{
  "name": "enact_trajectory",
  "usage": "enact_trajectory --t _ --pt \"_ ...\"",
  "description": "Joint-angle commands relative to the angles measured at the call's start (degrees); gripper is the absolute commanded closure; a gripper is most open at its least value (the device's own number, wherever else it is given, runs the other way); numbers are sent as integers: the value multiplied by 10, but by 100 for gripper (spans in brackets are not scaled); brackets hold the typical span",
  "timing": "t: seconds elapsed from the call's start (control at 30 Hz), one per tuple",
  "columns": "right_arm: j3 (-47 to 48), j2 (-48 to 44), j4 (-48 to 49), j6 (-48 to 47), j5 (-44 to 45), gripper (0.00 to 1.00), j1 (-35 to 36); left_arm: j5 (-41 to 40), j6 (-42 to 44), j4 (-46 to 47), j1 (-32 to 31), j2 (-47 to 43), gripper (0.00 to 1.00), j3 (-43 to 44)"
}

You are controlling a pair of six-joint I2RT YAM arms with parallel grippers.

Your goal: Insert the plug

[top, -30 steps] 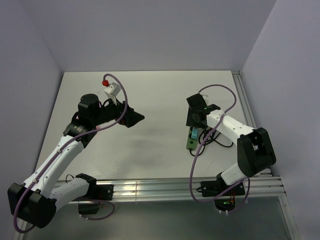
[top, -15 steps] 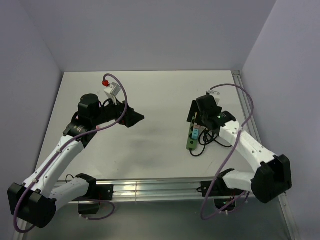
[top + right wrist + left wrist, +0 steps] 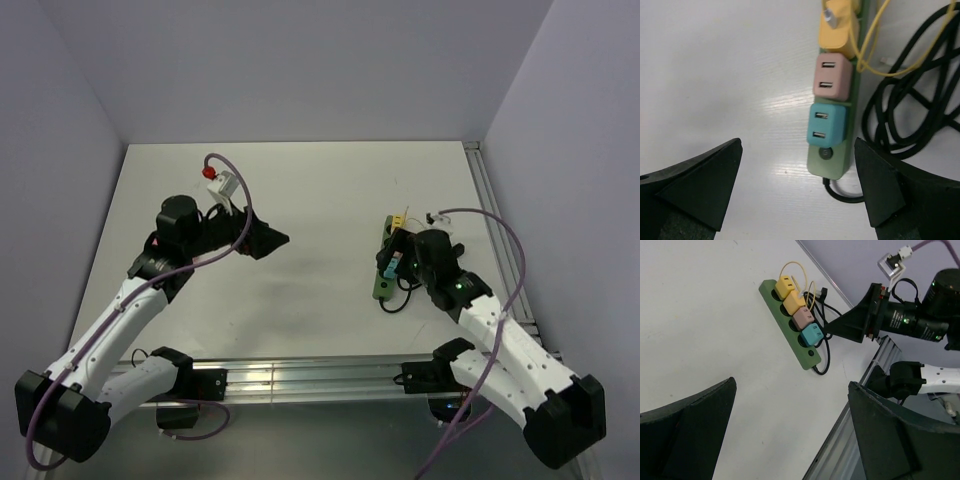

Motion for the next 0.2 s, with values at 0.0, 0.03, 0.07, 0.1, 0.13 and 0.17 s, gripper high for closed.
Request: enact_trajectory --t 0.0,0.03,0.07,0.1,0.13,0.17 --pt "-59 -70 134 31 -66 0 6 2 -54 63 0 -39 1 -38" --pt "-76 -83 155 33 -76 0 5 1 -74 72 0 -47 0 -58" --pt "-112 -107 180 38 -85 0 6 2 -84 85 0 -66 1 -70" --pt "-128 -116 203 43 -87 0 6 9 -97 101 0 -75 0 -84" --pt "-162 -133 259 46 -119 0 6 19 -134 158 0 -98 0 -120" --pt "-180 -143 293 49 -139 0 6 29 -159 197 0 -111 1 -144"
